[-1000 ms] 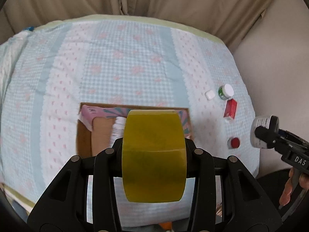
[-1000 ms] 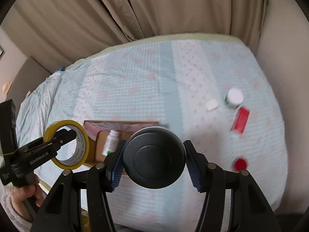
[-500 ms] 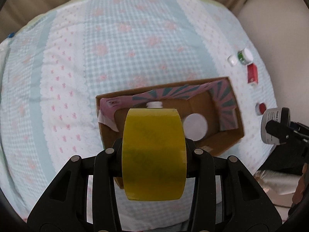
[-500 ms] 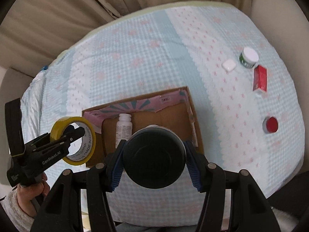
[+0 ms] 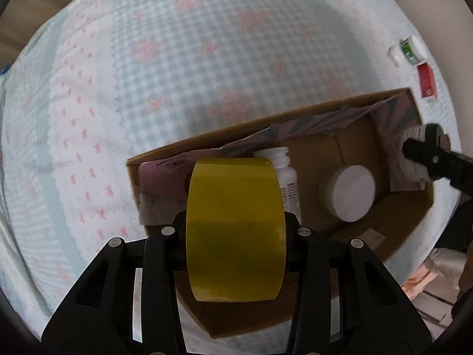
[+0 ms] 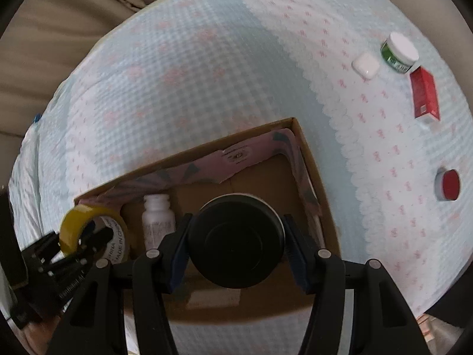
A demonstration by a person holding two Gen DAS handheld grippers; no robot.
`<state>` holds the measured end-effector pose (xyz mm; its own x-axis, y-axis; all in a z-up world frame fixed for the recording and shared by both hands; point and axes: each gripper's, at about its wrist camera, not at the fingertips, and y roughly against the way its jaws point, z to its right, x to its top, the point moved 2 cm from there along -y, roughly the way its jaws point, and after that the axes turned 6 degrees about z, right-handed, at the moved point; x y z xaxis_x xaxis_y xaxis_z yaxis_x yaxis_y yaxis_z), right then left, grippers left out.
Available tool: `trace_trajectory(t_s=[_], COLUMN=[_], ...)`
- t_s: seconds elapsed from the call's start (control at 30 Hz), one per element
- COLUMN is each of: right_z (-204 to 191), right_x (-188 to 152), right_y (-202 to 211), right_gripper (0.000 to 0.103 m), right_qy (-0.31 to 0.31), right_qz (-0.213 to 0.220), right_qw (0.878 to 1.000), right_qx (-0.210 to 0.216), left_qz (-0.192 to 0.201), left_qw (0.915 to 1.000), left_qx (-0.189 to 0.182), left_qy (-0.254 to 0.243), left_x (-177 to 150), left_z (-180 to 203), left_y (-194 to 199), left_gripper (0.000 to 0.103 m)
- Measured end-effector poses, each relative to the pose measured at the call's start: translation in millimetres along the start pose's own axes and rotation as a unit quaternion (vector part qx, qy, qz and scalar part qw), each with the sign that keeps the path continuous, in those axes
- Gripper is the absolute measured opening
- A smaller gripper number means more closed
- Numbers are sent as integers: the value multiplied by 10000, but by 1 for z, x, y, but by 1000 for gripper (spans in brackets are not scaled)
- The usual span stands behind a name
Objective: Organize rigid objects
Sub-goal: 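Carry the tape roll and black lid into the box and release both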
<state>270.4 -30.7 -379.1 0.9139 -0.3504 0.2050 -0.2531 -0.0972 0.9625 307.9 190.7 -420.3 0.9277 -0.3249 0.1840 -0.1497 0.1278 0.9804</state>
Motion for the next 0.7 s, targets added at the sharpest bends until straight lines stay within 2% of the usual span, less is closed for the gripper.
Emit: trace_trajectory(t_s=[0.23, 0.27, 0.3, 0.33, 0.37, 0.4, 0.43, 0.5, 0.7], right_z=[3, 4, 5, 5, 5, 4, 3, 0, 1], right_x=[8, 9, 10, 10, 12, 13, 14, 17, 17], right_y=[-24, -26, -27, -29, -28, -27, -25, -21, -24], right_gripper=[54, 54, 54, 58, 64, 86, 103, 103, 103], right_qy=[-80, -117, -154, -166, -168, -152, -121, -26, 92], right_qz=[-180, -177, -168, -177, -162, -105, -5, 152, 70], right_qw=[9998, 9998, 9997, 9997, 9997, 9998, 9998, 9996, 9997], right_qx=[-39, -8, 35, 58, 92, 122, 145, 227, 199], left_qz=[-161, -143, -106, -71, 23, 61, 60, -30, -23], left_qw=[9994, 9993, 9994, 9995, 9995, 9994, 9994, 9996, 9999], left_qx=[157, 163, 102, 46, -62, -156, -167, -75, -121], left_qy=[-272, -292, -301, -303, -301, -298, -289, -282, -13], left_x=[2, 4, 7, 8, 11, 12, 14, 13, 2], left_z=[8, 10, 12, 14, 16, 17, 17, 16, 3], left_y=[-14, -14, -11, -9, -6, -4, -4, -6, -2], left_gripper=[37, 41, 50, 95, 103, 103, 103, 103, 103])
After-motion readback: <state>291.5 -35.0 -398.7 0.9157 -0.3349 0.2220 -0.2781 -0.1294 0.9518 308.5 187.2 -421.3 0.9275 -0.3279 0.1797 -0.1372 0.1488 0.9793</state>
